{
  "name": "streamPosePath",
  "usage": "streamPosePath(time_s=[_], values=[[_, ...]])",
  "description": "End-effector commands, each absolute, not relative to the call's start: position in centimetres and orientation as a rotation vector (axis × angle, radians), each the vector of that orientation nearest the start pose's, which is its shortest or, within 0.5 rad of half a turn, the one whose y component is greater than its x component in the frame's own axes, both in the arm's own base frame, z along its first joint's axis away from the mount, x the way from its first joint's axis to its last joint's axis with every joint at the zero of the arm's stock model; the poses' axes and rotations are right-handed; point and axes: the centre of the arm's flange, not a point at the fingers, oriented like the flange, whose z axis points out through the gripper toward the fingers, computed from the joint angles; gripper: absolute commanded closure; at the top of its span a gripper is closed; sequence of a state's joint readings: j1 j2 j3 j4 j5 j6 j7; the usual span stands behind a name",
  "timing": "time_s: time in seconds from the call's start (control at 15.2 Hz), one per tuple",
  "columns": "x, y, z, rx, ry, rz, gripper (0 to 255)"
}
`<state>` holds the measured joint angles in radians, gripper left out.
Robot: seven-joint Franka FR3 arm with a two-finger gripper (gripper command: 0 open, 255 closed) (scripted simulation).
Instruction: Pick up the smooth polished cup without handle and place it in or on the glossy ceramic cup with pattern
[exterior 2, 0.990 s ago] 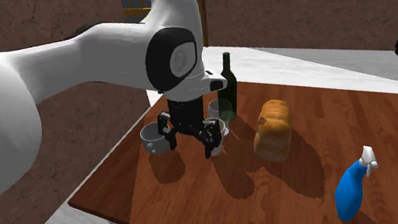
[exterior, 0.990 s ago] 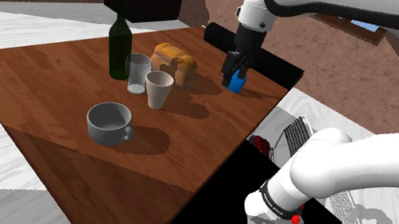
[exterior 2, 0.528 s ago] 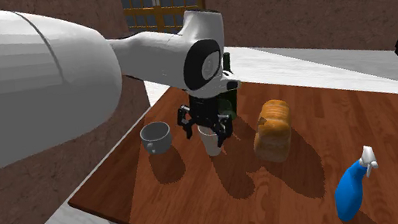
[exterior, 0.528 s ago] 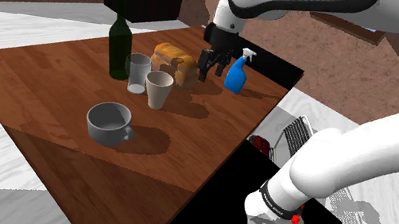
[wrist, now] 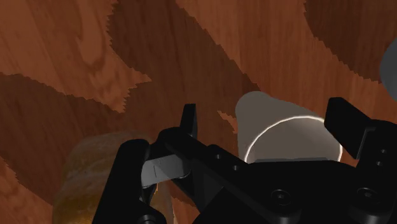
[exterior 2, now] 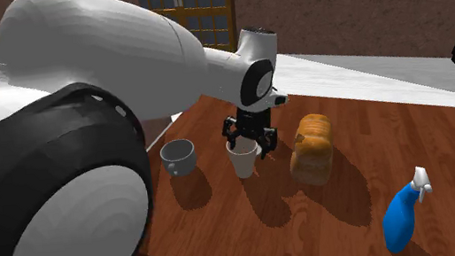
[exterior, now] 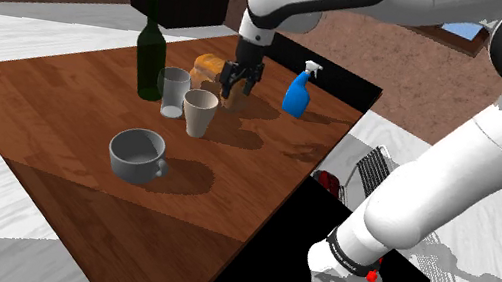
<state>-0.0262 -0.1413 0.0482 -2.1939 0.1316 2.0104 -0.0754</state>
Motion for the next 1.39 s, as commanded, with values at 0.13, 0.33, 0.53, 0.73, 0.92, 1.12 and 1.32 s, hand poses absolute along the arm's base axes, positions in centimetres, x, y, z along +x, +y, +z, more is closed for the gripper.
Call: streamPosePath(time_s=[0.13, 0.33, 0.53, 0.73, 0.92, 1.12, 1.32], values=[[54.5, 1.8, 42.0, -3.0, -0.034, 0.042, 0], [57.6, 1.7, 40.5, -2.982, -0.019, 0.031, 0], [57.5, 1.9, 38.9, -2.982, -0.019, 0.031, 0], [57.5, 2.2, 37.3, -2.982, -0.019, 0.031, 0], [57.5, 2.3, 36.5, -2.982, -0.019, 0.031, 0], [57.5, 2.3, 36.5, -2.982, -0.019, 0.031, 0], [57.5, 2.3, 36.5, -2.982, -0.019, 0.031, 0]])
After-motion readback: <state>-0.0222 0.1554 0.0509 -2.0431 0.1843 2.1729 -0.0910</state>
